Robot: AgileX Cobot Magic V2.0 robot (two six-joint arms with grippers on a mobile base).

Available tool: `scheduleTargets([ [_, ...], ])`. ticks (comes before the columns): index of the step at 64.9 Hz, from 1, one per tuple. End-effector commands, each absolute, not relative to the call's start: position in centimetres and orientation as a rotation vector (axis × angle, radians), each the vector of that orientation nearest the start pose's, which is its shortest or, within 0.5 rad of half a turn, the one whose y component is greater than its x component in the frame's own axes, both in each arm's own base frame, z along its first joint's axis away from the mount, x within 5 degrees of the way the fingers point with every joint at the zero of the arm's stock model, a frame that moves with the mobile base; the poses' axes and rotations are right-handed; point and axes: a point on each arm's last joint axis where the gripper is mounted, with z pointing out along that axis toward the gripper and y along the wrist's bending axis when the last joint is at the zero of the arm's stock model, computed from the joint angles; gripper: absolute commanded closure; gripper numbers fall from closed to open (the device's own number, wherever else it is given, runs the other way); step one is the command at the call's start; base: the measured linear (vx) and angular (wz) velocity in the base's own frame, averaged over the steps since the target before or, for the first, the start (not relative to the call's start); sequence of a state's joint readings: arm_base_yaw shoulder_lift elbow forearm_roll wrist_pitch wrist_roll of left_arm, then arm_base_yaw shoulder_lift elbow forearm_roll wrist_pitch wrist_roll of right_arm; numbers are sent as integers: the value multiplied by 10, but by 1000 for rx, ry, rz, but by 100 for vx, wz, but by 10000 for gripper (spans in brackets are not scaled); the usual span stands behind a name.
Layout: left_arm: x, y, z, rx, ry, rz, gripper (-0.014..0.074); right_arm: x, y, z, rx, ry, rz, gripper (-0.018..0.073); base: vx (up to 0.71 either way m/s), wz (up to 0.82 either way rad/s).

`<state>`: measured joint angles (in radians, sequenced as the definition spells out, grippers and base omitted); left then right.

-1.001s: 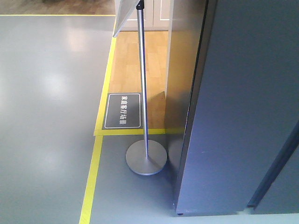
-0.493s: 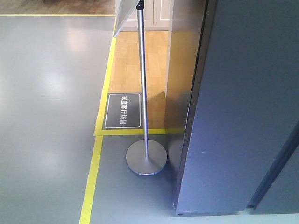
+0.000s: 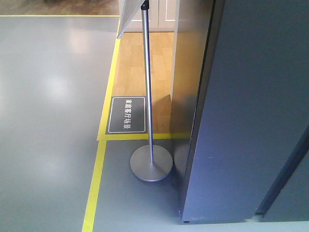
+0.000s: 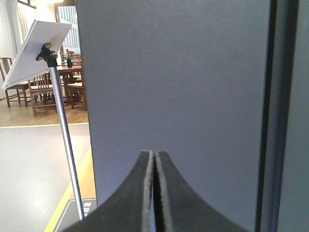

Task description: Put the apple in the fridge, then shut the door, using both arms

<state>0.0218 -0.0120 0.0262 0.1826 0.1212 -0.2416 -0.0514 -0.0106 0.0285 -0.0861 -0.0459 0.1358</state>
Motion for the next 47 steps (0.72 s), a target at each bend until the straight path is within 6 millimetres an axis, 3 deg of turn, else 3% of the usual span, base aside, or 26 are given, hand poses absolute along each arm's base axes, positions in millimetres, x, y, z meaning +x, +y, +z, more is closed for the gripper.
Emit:
scheduleTargets([
  [1,57,2,192,-82,1562,-30,603,54,-2,212,58,1370,-7,563,0,0],
  [47,57,2,192,-82,1562,-30,603,54,-2,212,58,1372,-7,563,0,0],
])
